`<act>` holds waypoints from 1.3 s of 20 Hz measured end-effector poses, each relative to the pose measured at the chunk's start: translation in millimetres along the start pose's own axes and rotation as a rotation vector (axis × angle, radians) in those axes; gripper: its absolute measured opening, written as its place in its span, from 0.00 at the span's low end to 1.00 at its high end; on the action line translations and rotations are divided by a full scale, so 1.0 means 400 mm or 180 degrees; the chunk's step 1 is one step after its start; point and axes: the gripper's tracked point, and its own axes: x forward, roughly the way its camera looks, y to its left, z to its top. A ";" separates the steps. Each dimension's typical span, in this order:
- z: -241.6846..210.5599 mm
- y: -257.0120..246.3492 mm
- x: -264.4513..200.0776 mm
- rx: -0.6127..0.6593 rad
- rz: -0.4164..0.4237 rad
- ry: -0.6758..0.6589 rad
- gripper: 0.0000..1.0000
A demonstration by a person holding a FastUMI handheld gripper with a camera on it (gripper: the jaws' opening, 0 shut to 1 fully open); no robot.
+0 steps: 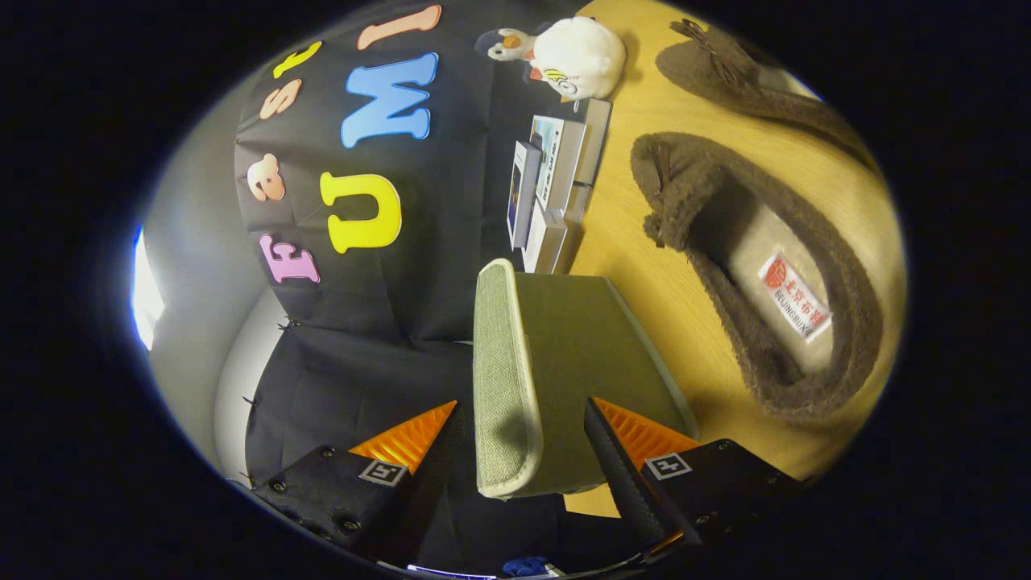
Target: Open the storage box then place both shoes into the box .Put the left shoe in first, then the right shoe, with the right side of both shoes facing outward in a uniform manner.
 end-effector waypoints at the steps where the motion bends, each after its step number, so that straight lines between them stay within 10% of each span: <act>1: -0.006 0.003 0.007 0.0069 0.0047 -0.0011 0.91; 5: 0.014 0.002 0.018 0.0361 0.0163 -0.0082 0.36; 9: 0.015 0.042 -0.004 0.0362 0.0352 -0.0146 0.35; 10: 0.037 0.044 0.007 0.0332 0.0364 -0.0127 0.03; 26: -0.021 0.345 0.011 -0.0922 0.0334 0.0295 0.01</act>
